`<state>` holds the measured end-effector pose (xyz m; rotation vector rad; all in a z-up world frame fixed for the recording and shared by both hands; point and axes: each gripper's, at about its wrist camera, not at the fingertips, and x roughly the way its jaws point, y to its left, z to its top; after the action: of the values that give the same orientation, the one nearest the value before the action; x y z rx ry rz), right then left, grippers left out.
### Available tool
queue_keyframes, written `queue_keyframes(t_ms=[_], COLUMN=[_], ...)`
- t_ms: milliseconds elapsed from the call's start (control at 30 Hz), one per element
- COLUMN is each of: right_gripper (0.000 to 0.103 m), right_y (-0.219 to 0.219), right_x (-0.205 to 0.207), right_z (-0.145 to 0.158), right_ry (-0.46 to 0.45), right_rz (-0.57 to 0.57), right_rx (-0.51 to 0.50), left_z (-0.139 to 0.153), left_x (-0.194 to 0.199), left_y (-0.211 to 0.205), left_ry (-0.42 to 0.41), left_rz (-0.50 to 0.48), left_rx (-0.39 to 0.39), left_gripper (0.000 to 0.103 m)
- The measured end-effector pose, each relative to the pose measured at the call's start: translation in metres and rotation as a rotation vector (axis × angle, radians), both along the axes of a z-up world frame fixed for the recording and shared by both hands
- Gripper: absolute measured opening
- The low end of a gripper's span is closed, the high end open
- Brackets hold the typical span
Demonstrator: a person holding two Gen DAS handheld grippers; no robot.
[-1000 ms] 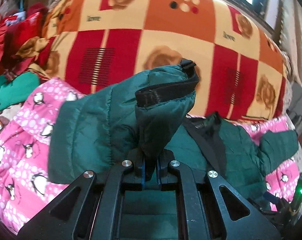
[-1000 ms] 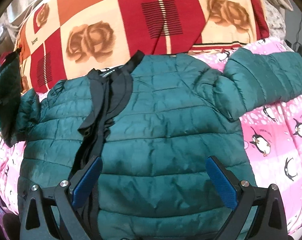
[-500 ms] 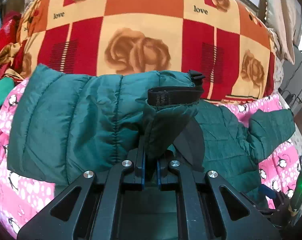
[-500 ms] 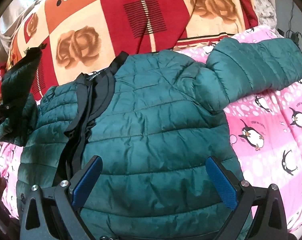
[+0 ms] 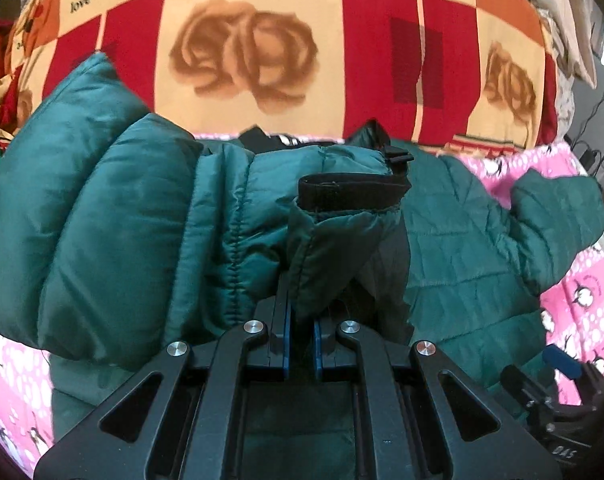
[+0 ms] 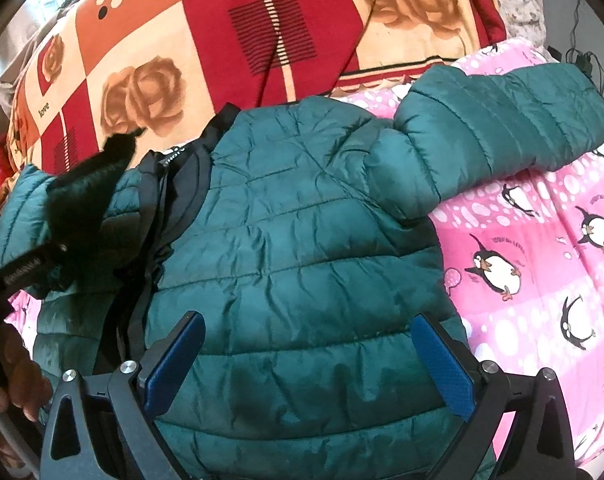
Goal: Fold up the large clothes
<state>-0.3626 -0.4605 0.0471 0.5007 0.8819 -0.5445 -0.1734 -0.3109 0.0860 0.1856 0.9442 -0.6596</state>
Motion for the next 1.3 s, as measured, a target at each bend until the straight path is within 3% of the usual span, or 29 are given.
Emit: queue_keyframes(t_ms=[167,433,533,567,633,767,1300], right_gripper=[0.103,0.103,0.103,0.103,0.103,0.103,0.103], right_y=[-0.006,-0.014,-0.013,-0.012,-0.011,-0.008,0.03], right_x=[-0.002,-0.01,-0.012,-0.012,-0.013,-0.014,0.017], right_z=[-0.002,-0.002,0.001,0.002,0.005,0.009,0.029], right_ry=[-0.003,-0.028,-0.037,-0.038,-0.043,-0.046,-0.118], right_rz=[-0.009,-0.038,-0.038,-0.037,-0.036,-0.036,0.113], right_rx=[0.013,0.06,0.067,0.069,0.071,0.069,0.085], left_z=[-0.017,-0.018,-0.013,-0.01,0.0,0.019,0.056], left_x=[-0.006,-0.015,-0.02,-0.022,-0.028,-0.037,-0.017], left_y=[-0.011,-0.014,-0.009,-0.006,0.002,0.018,0.116], left_ry=[0.0,-0.048,-0.037,-0.034,-0.065,-0.128,-0.184], left_rz=[-0.012,-0.025,-0.057,-0.064,-0.057,-0.05,0.099], left_rx=[0.043,0.093,0.071,0.052,0.026,0.013,-0.01], left_gripper=[0.007,0.011,0.041,0.058,0.066,0.068,0.068])
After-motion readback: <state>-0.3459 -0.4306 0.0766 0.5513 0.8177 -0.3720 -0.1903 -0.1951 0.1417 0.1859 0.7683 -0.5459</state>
